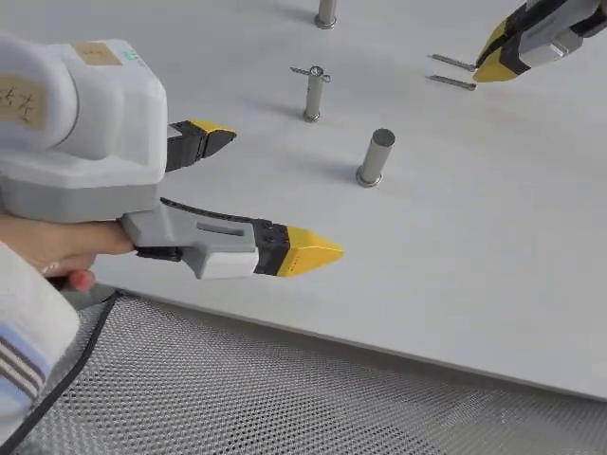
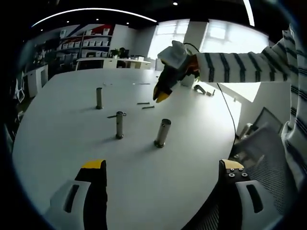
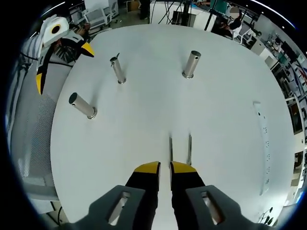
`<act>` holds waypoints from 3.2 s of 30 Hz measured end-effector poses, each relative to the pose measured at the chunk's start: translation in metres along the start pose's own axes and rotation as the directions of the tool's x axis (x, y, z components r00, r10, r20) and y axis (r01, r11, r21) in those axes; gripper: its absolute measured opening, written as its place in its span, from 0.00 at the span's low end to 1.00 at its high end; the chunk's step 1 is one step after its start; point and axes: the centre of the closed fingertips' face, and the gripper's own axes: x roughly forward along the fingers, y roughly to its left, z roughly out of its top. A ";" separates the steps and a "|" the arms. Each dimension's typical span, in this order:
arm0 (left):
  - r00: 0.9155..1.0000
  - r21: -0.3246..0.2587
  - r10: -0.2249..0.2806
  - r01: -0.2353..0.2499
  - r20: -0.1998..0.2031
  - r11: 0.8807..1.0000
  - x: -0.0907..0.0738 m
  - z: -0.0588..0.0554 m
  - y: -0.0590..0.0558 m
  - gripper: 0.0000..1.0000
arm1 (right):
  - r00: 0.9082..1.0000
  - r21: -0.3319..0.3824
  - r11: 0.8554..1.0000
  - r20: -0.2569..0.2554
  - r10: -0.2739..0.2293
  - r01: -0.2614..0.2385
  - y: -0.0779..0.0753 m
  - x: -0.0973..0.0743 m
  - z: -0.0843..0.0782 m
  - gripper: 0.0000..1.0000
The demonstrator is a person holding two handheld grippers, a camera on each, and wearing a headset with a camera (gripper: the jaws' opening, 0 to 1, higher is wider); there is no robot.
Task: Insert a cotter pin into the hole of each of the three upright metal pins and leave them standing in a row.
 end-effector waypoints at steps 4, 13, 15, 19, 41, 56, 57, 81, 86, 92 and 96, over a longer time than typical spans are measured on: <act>1.000 -0.019 0.009 -0.009 0.005 1.000 0.001 -0.001 0.002 0.96 | 1.000 -0.005 1.000 -0.026 0.014 -0.014 -0.002 0.009 -0.002 0.00; 1.000 -0.035 0.007 -0.007 0.013 0.999 -0.001 -0.003 0.010 0.96 | 0.997 -0.001 1.000 -0.083 0.011 -0.011 -0.013 0.021 -0.010 0.02; 1.000 -0.045 0.008 -0.007 0.018 0.999 -0.001 -0.003 0.013 0.96 | 0.995 0.014 0.999 -0.092 0.031 -0.030 -0.012 0.024 -0.012 0.03; 1.000 -0.055 0.008 -0.007 0.029 0.998 -0.001 -0.001 0.014 0.96 | 0.995 0.023 0.999 -0.094 0.028 -0.026 -0.016 0.025 -0.011 0.01; 0.999 -0.077 0.013 -0.010 0.037 0.997 0.002 0.004 0.015 0.94 | 0.971 -0.012 0.997 -0.231 0.068 -0.072 -0.018 0.024 -0.014 0.00; 1.000 -0.041 -0.002 0.001 -0.030 0.999 0.004 -0.002 0.004 0.93 | 0.986 0.076 0.996 -0.155 0.054 -0.042 -0.020 0.021 -0.016 0.00; 1.000 -0.039 -0.002 0.001 -0.029 0.999 0.004 0.000 0.002 0.93 | 0.987 0.083 0.996 -0.151 0.057 -0.045 -0.020 0.022 -0.015 0.00; 1.000 -0.011 -0.011 0.010 -0.014 1.000 0.005 0.015 -0.006 0.89 | 0.998 0.009 0.999 -0.058 -0.037 0.037 0.007 -0.022 -0.018 0.00; 1.000 0.012 -0.014 0.014 -0.010 1.000 0.005 0.020 -0.008 0.88 | 0.995 -0.018 0.996 0.024 -0.092 0.093 0.021 -0.042 -0.008 0.00; 1.000 0.011 -0.020 0.020 0.016 1.000 0.004 0.030 -0.007 0.86 | 0.984 -0.039 0.987 0.095 -0.153 0.158 0.038 -0.061 -0.001 0.00; 0.999 0.003 -0.026 0.026 0.033 1.000 0.005 0.036 -0.007 0.84 | 0.972 -0.045 0.979 0.140 -0.190 0.198 0.046 -0.072 0.007 0.00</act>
